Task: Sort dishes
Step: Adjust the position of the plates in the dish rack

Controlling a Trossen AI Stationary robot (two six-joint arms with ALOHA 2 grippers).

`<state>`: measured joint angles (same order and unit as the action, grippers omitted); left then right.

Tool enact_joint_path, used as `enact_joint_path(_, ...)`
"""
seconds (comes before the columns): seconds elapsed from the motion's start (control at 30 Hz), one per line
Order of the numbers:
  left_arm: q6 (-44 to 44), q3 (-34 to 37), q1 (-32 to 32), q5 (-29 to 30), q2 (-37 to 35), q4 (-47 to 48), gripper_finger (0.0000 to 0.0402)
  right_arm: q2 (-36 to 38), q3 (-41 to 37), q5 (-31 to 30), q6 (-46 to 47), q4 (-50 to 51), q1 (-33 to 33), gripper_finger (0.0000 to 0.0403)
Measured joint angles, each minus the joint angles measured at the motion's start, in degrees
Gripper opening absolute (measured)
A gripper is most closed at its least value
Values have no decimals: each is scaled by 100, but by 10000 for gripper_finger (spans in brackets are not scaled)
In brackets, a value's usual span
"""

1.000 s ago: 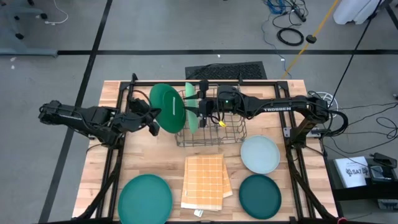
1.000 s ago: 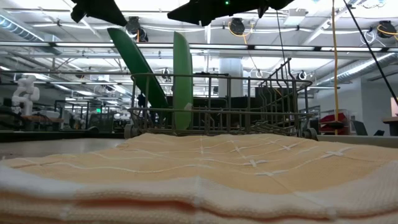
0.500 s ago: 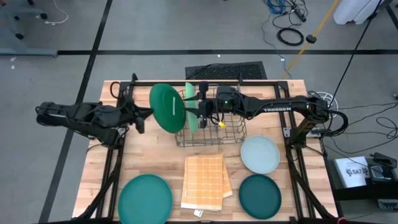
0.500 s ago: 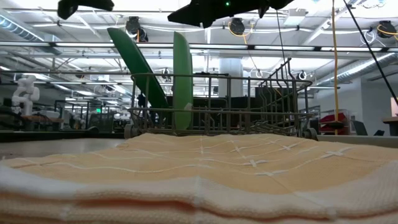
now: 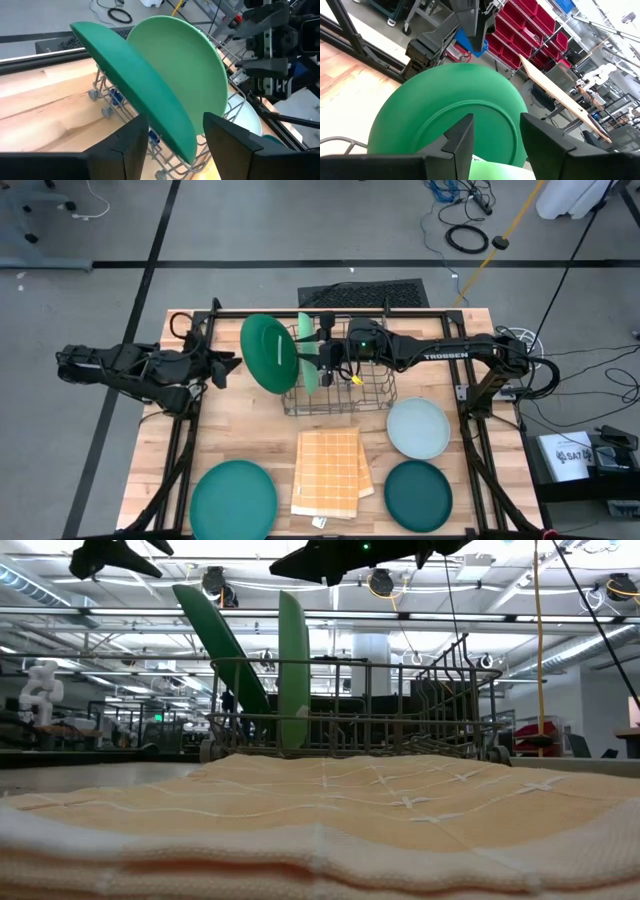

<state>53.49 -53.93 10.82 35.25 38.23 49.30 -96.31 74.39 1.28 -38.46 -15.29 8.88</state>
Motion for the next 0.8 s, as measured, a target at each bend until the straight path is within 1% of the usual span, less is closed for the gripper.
enact_joint_path(0.1, 17, 0, -73, -38, 38, -31, 201, 0, 0, 2, 4, -2, -9, 153)
enact_joint_path(0.33, 134, 0, -261, -350, 301, -38, 201, 11, 0, -2, -26, -83, -160, 153)
enact_joint_path(0.47, 20, 4, -261, -338, 407, -35, 201, 78, 0, -4, -37, -54, -213, 153)
enact_joint_path(0.67, -129, 29, -266, -179, 318, -59, 201, 237, 2, -183, -40, 56, -261, 153)
enact_joint_path(0.8, -37, 367, -266, -179, 163, -152, 201, 295, 2, -181, -39, 65, -262, 153)
